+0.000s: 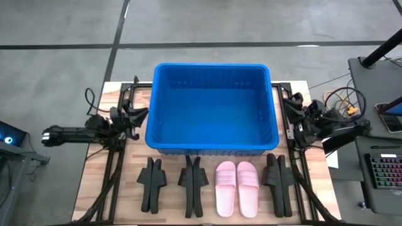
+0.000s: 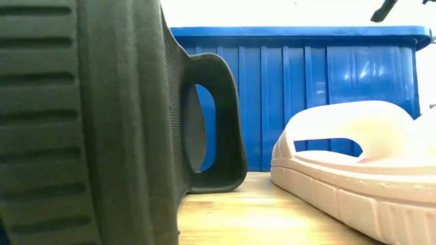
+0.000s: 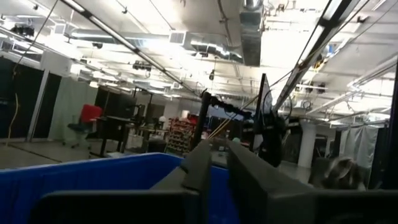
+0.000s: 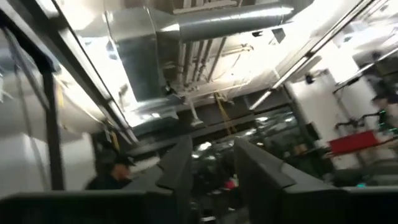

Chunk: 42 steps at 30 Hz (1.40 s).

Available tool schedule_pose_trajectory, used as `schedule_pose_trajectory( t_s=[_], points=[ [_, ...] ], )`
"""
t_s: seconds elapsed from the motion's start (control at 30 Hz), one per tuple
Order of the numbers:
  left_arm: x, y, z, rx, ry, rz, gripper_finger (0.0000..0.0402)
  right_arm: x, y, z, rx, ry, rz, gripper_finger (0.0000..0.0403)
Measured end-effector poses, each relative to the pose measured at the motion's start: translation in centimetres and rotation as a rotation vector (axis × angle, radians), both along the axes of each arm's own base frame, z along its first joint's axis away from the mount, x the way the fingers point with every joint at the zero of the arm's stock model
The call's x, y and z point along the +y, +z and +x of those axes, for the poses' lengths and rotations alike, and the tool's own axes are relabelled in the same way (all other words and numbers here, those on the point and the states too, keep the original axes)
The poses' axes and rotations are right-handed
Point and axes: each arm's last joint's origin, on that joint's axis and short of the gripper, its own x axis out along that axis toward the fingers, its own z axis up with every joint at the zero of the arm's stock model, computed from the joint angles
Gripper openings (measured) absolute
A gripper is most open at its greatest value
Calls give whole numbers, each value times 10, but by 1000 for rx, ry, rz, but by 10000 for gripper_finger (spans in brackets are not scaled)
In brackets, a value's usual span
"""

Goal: Pick and place slides into bin
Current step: Put the black slide into the blue bin

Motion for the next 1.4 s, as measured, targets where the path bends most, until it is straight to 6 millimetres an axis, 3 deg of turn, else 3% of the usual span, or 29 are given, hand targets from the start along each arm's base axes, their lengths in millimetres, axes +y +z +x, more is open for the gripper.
schedule_pose_trajectory(
  t_s=[0.13,0.3,0.4,0.63,0.9,1.07,1.2,1.4],
  points=[
    [0,17,2,-28,-10,4,102,0,24,3,88,7,-4,164],
    [0,45,4,-166,-5,-14,146,1,51,6,218,76,79,187],
    [1,64,7,-235,10,-62,152,1,66,8,284,77,77,189],
    [2,97,14,-302,78,38,154,1,93,5,408,48,15,182],
    [2,101,22,-406,81,33,154,-1,119,-7,391,54,10,174],
    [2,109,45,-394,29,-42,154,-2,128,-11,441,62,21,173],
    [2,136,66,-413,7,-22,154,-2,146,-13,406,96,37,173],
    [2,166,103,-379,39,75,154,2,163,-10,520,182,-24,173]
  ],
)
